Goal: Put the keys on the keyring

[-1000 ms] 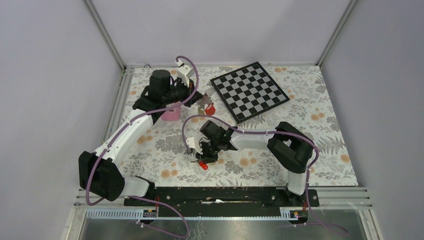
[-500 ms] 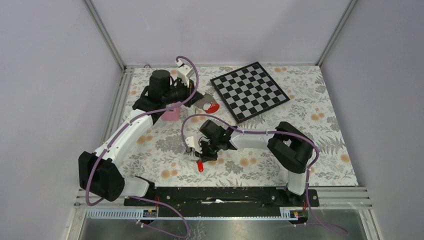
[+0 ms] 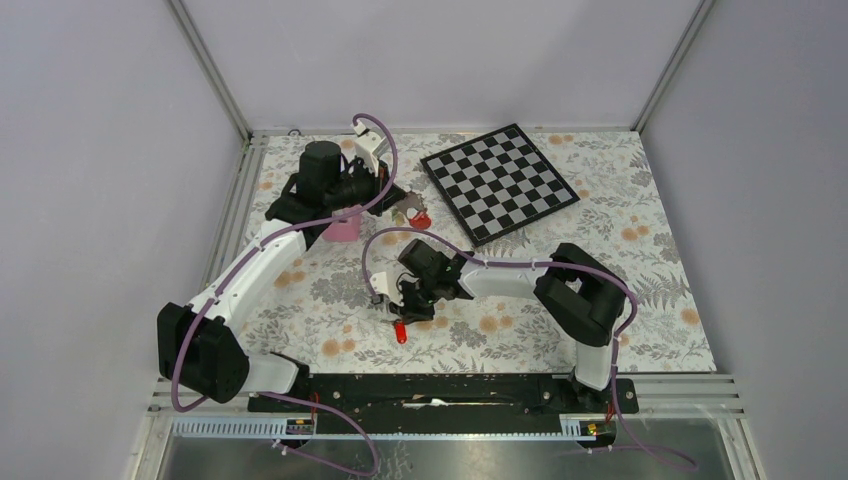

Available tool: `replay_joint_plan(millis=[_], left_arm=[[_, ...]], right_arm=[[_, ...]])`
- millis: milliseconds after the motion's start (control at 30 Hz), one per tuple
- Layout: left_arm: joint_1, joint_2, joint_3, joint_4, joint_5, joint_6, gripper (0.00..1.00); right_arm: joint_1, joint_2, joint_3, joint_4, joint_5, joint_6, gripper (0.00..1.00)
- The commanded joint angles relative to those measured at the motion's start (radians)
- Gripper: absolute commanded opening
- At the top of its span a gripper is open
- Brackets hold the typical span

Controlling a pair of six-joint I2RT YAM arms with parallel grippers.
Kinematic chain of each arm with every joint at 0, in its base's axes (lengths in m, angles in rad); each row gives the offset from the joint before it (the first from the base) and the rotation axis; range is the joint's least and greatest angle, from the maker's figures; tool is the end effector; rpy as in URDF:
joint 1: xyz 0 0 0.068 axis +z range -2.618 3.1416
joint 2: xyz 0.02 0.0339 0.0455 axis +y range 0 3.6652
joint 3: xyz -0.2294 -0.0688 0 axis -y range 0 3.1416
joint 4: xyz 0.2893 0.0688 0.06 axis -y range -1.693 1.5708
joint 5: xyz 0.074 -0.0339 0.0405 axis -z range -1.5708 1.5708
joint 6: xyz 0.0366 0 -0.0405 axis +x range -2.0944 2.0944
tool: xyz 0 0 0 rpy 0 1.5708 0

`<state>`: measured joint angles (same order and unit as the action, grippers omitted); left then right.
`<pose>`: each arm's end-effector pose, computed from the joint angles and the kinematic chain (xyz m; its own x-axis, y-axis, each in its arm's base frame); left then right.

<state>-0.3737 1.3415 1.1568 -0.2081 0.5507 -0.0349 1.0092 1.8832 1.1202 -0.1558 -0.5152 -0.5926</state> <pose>0.3286 -0.1494 0.3025 -0.3827 0.1181 -0.9163 0.7483 0.6214 -0.2324 0.2006 0.3526 0.0911 0.1492 -0.6756 -0.7221 -0.9794 -0.2013 -0.0140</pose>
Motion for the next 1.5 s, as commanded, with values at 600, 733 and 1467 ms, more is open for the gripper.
replay_joint_plan(millis=[600,733,1467], left_arm=[[0.005,-0.047,-0.001,0.081,0.036,0.000,0.00],[0.005,-0.047,-0.002,0.081,0.036,0.000,0.00],[0.006,-0.046,-0.005,0.082,0.042,0.000,0.00]], right_arm=[[0.009,0.026,0.054,-0.019,-0.040,0.021,0.16],[0.009,0.029,0.059,-0.019,-0.043,0.023,0.18],[0.009,0.048,0.069,-0.022,-0.031,0.024,0.18]])
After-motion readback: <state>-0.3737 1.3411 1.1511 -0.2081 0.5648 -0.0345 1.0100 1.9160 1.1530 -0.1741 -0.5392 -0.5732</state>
